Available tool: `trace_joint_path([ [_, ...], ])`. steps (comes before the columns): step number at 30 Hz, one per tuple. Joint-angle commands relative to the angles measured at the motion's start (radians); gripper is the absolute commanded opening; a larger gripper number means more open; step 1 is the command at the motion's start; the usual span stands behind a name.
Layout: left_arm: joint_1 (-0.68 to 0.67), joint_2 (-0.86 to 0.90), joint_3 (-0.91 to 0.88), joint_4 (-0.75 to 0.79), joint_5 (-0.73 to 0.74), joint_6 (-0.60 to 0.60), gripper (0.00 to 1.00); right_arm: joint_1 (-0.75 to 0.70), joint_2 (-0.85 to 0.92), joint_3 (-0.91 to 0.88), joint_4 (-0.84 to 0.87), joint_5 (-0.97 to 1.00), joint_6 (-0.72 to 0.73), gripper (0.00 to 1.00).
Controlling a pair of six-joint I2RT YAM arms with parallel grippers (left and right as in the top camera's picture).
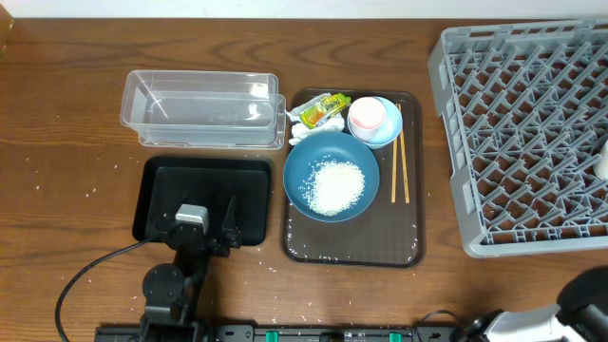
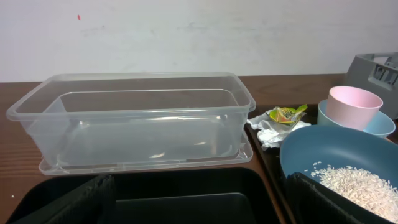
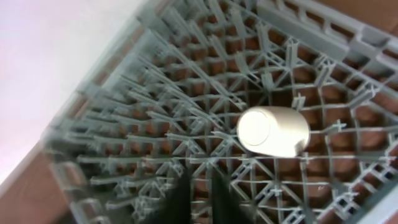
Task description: Sort waste into correct bins and load items into the dishwasher rack
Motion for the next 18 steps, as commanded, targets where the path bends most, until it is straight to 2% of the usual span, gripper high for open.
trace_joint_path([
  [1,0.005,-0.001,-0.018,-0.033,0.014,0.003,0.90,0.050,0.100,-0.012,0.015,0.231,0.022,0.01],
  [10,0.005,-0.001,-0.018,-0.033,0.014,0.003,0.90,0.058,0.315,-0.012,0.043,0.231,-0.005,0.01],
  [18,0.005,-0.001,-0.018,-0.033,0.014,0.003,0.90,0.021,0.272,-0.011,-0.026,0.417,0.119,0.01],
])
